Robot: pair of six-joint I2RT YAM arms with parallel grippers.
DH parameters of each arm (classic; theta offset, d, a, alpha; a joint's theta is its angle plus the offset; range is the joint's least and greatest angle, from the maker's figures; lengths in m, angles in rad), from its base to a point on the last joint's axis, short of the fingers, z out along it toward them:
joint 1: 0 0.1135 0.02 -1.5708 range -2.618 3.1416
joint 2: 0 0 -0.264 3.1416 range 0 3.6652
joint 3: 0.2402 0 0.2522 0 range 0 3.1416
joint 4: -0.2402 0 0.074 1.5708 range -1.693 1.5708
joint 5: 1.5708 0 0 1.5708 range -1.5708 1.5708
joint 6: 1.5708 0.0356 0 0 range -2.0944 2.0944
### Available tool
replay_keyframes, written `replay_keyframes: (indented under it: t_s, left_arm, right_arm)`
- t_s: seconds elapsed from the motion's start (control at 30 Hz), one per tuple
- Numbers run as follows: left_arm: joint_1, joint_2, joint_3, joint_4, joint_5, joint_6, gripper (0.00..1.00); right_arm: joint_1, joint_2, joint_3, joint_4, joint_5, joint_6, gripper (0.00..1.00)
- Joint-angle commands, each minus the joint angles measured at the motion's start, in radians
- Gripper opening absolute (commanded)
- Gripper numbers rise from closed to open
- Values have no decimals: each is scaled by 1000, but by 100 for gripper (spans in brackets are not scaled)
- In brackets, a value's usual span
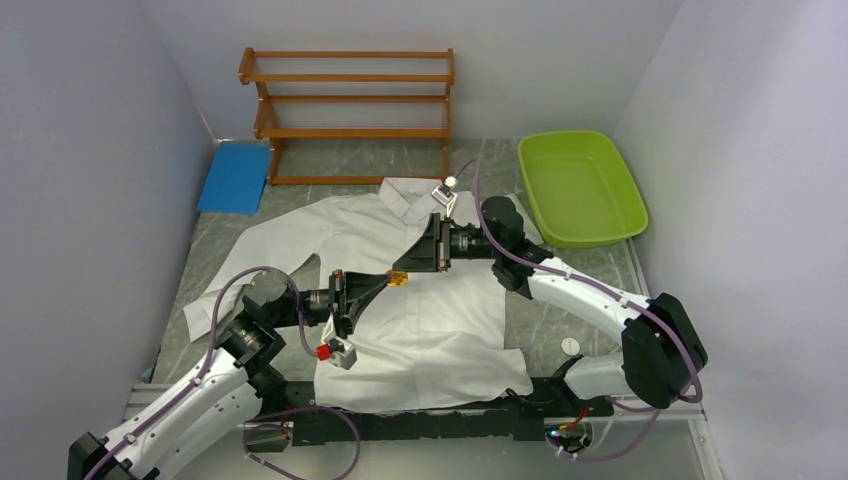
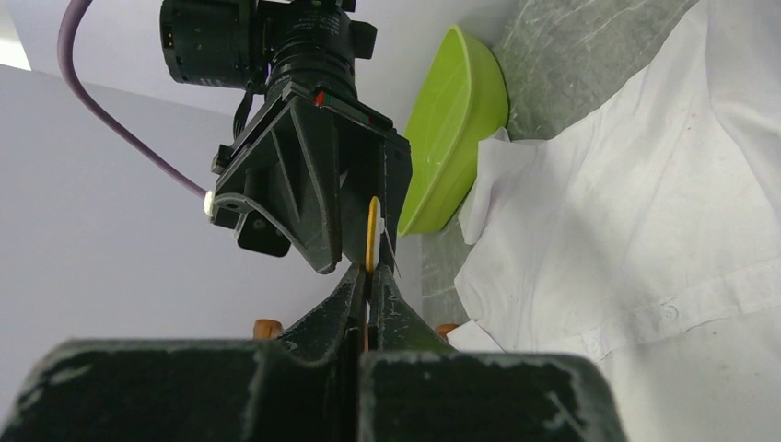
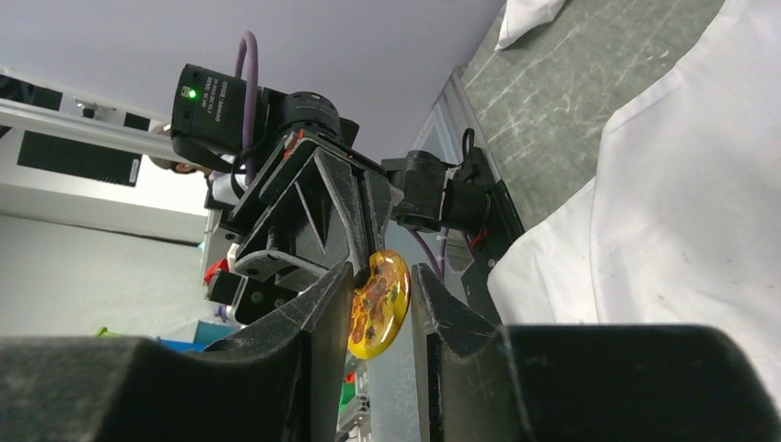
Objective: Pin the brooch onto the clothing
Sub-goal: Adjust the brooch.
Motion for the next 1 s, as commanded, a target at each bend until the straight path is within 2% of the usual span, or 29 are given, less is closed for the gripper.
replay_keyframes:
  t_s: [0.0, 0.27, 0.33, 0.47, 0.53, 0.57, 0.63, 0.67, 0.7, 0.73, 0.8, 0.87, 0.97]
  left_arm:
    - [-3, -4, 37, -3, -44, 14, 2]
    - [-3, 2, 39, -9, -45, 21, 3]
    - [-3, 4, 38, -10, -50, 21, 3]
    - [-4, 4, 40, -14, -55, 15, 2]
    - [-4, 5, 39, -6, -61, 7, 3]
    - [-4, 5, 36, 1, -67, -2, 6]
    - [-4, 4, 34, 22, -81, -33, 19]
    - [-4, 4, 34, 28, -89, -49, 31]
    - [-4, 3, 36, 30, -92, -71, 75]
    - [-4, 2, 41, 23, -91, -87, 95]
    - [-4, 12, 58, 13, -87, -146, 98]
    - [-4, 33, 90, 12, -68, -266, 98]
    - [-4, 48, 161, 7, -53, -573, 98]
  right_arm:
    - [2, -2, 44, 51, -64, 16, 33]
    - [3, -11, 11, 100, -85, 59, 35]
    - [3, -19, 13, 89, -77, 50, 28]
    - [3, -27, 33, 44, -71, 12, 4]
    - [3, -29, 33, 56, -78, 5, 0]
    - [4, -31, 28, 68, -81, 3, 0]
    - [2, -44, 15, 80, -75, -4, 0]
    - [1, -53, 8, 76, -63, -15, 0]
    - [-1, -63, 3, 62, -52, -36, 0]
    - [-5, -74, 2, 38, -37, -71, 0]
    - [-17, -100, 6, -47, 9, -154, 0]
    - [-32, -133, 8, -144, 77, -241, 0]
    - [-51, -197, -9, -233, 188, -340, 0]
